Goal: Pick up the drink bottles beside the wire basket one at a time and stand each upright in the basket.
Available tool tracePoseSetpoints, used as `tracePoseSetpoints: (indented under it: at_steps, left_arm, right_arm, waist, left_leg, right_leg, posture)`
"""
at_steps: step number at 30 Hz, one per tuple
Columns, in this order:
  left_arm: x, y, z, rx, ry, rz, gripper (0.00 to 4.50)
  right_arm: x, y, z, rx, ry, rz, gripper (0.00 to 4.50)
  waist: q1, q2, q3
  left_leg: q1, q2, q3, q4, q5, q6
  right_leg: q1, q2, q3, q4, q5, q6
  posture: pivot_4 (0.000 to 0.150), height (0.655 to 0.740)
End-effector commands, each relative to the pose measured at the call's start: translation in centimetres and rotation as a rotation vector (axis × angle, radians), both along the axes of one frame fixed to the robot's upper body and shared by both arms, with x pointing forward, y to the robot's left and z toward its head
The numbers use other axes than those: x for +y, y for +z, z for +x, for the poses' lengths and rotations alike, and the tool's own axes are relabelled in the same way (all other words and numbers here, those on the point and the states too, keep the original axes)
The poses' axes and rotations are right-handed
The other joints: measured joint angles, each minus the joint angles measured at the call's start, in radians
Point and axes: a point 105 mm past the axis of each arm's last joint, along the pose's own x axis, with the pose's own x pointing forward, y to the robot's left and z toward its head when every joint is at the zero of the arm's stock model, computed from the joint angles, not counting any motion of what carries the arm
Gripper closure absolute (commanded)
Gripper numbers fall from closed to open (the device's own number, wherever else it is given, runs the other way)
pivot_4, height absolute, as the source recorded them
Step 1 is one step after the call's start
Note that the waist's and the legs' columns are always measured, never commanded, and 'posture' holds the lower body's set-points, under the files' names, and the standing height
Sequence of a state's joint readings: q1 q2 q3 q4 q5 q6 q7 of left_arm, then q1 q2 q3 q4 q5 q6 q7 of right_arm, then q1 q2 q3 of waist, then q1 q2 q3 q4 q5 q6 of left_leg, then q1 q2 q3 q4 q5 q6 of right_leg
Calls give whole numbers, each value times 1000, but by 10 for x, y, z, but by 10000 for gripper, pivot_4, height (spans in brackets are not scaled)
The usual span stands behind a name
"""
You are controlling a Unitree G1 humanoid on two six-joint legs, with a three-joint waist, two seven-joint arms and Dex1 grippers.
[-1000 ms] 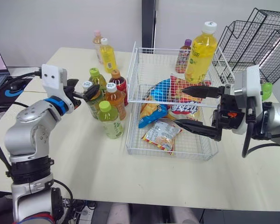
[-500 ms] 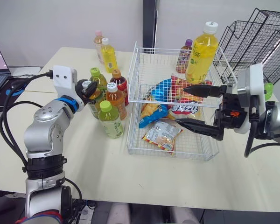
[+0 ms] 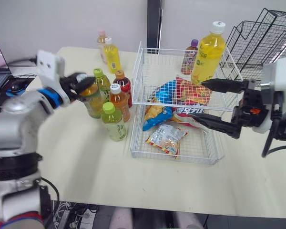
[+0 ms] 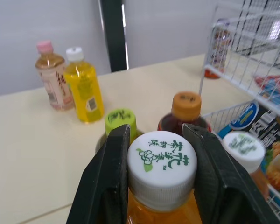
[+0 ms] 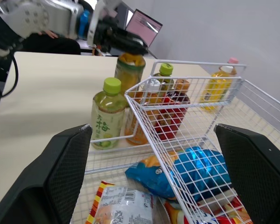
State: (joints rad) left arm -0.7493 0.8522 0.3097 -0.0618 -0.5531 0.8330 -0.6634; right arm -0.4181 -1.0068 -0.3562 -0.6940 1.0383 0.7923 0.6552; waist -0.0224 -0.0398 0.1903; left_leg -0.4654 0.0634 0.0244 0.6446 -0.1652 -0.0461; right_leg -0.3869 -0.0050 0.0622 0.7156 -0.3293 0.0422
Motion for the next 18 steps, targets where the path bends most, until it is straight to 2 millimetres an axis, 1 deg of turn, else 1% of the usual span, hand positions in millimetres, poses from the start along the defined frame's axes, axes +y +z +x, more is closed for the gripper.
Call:
tracePoseSetpoints:
  at_steps: [1, 2, 6, 8, 11, 13, 15, 16, 18]
  left_arm:
    - [-7, 56, -16, -95, -111, -15, 31374]
    - [-7, 63, -16, -97, -121, -20, 31374]
    - [-22, 117, -11, -138, -198, -68, 31374]
    - [-33, 141, -10, -156, -247, -81, 31374]
    - [-56, 170, -12, -189, -341, -87, 31374]
    - [-71, 182, -12, -198, -398, -82, 31374]
    - [-89, 189, -12, -201, -464, -73, 31374]
    - [-104, 192, -11, -196, -513, -69, 31374]
    - [-125, 192, -7, -189, -571, -59, 31374]
  right_arm:
    - [-6, 11, -12, -77, -16, -16, 0]
    - [-6, 11, -14, -78, -17, -17, 0]
    - [-6, 10, -20, -88, -33, -9, 0]
    - [-6, 12, -22, -99, -49, 6, 0]
    - [-7, 10, -25, -113, -83, 11, 0]
    - [-6, 8, -26, -119, -99, 12, 0]
    - [-5, 7, -29, -124, -111, 17, 0]
    - [-5, 7, -30, -125, -119, 20, 0]
    - [-5, 7, -29, -128, -136, 22, 0]
  waist:
    - [3, 0, 0]
    - [2, 0, 0]
    - [4, -1, 1]
    - [5, -2, 1]
    - [4, -2, 1]
    - [5, -2, 1]
    - [3, -2, 1]
    - [2, -2, 1]
    - [1, -2, 1]
  left_leg:
    - [0, 0, 0, 0, 0, 0]
    - [0, 0, -1, 0, 0, 0]
    - [0, 0, -1, 1, 0, 0]
    - [-1, 0, -2, 1, 0, 0]
    - [-2, 0, -1, 0, 0, 0]
    - [-2, -1, 0, -1, 0, 0]
    - [-2, -1, 0, -1, 0, 0]
    - [-2, -1, 0, -1, 0, 0]
    - [-2, -1, 0, 0, 0, 0]
  right_leg:
    - [0, 0, 0, 0, 0, 0]
    - [0, 0, -1, 0, 0, 0]
    - [1, 1, -1, 1, 0, 1]
    - [0, 2, -2, 1, 0, 1]
    - [-1, 1, -1, -1, 0, 0]
    - [-1, 1, 0, -2, 0, 0]
    - [-2, 1, 0, -1, 0, 0]
    - [-2, 1, 0, -1, 0, 1]
    - [-2, 1, 0, -1, -1, 1]
  posture:
    - [1500, 7134]
    - [1500, 7134]
    - [1500, 7134]
    - [1500, 7134]
    - [1500, 7134]
    - [1500, 7134]
    - [1500, 7134]
    - [1500, 7134]
    - [1500, 7134]
